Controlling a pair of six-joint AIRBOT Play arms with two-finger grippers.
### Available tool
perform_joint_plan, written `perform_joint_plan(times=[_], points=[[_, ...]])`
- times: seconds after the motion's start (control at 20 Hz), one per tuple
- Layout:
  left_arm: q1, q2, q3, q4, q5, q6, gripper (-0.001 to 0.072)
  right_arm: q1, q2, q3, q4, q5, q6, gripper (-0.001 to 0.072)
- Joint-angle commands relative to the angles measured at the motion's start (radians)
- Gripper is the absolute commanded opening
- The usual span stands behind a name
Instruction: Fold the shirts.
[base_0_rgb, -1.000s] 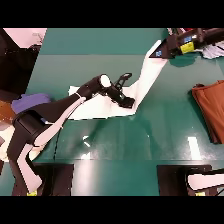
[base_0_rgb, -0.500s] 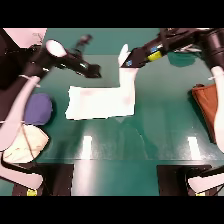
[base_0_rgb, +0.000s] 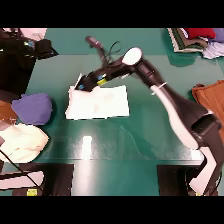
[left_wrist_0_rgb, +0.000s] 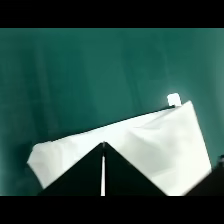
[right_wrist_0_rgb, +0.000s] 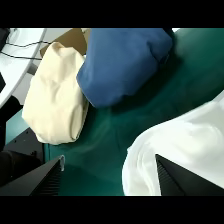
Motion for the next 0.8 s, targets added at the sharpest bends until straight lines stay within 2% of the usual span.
perform_joint_plan(times=[0.0,0.05,0.2,0.3,0.4,0.6,0.7,0.75], points=[[0.033,0.022,0.001,0.003,-0.055,0.001,0.0022,0.03,-0.05,0.001,0.045,-0.066,-0.034,0.063],[0.033,0.022,0.001,0.003,-0.064,0.001,0.0022,0.004,-0.03,0.001,0.023,-0.001,-0.023,0.0517],[0.033,0.022,0.001,0.003,-0.103,0.002,0.0022,-0.111,0.041,-0.029,-0.127,0.208,0.063,0.0493],[0.033,0.022,0.001,0.003,-0.125,0.002,0.0022,-0.204,0.114,-0.145,-0.195,0.267,0.084,0.0493],[0.033,0.021,0.001,0.003,-0.138,0.013,0.0022,-0.307,0.201,-0.314,-0.209,0.256,0.096,0.0493],[0.027,0.02,0.0,0.002,-0.13,0.026,0.0022,-0.491,0.321,-0.63,-0.208,0.13,0.134,0.0496],[0.027,0.02,0.0,0.0,-0.121,0.027,0.0022,-0.535,0.321,-0.719,-0.201,0.09,0.133,0.0706],[0.027,0.02,0.0,0.0,-0.115,0.027,0.0022,-0.541,0.307,-0.744,-0.199,0.077,0.133,0.0709]])
